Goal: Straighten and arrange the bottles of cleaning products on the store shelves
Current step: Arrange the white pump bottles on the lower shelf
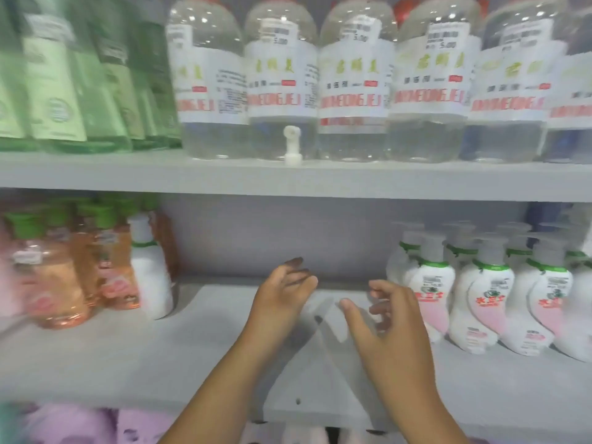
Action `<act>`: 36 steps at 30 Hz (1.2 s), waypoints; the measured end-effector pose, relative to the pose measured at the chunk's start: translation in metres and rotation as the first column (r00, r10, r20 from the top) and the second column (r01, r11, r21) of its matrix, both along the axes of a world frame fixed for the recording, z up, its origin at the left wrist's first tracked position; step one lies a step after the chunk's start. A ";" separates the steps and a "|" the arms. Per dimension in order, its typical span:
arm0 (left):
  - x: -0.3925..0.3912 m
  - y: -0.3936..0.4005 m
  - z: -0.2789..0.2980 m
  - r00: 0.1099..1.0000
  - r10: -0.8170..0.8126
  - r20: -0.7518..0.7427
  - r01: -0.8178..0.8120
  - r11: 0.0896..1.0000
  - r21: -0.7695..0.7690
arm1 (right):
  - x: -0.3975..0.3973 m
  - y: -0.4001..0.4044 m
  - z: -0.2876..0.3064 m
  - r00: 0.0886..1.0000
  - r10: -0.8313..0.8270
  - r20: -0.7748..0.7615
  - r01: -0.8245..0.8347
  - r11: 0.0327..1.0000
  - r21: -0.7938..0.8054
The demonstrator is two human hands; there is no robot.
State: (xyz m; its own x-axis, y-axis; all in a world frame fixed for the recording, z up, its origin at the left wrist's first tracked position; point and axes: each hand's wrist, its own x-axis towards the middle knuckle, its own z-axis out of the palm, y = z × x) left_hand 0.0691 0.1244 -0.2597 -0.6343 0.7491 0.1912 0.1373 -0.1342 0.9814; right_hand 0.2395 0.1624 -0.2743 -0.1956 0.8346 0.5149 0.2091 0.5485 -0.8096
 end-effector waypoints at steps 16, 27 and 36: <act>-0.187 -0.158 -0.031 0.872 0.446 -0.200 -0.463 0.885 -0.046 | -0.310 -0.074 -0.001 0.773 0.611 0.167 -0.530 0.769 -0.357; -0.096 -0.053 0.001 0.961 -0.276 -0.002 0.273 0.953 -0.132 | -0.115 0.012 0.001 0.812 0.515 0.276 -0.473 0.857 -0.206; 0.029 0.037 -0.004 0.955 -0.296 -0.021 0.289 0.943 -0.163 | 0.083 0.043 -0.014 0.999 -0.054 0.004 0.054 0.999 0.007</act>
State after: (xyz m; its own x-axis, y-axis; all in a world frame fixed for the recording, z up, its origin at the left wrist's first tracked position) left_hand 0.0980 0.1611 -0.2635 -0.3763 0.9230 0.0799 0.1590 -0.0206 0.9871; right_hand 0.3221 0.2055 -0.2884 -0.1526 0.8407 0.5196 0.2421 0.5415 -0.8051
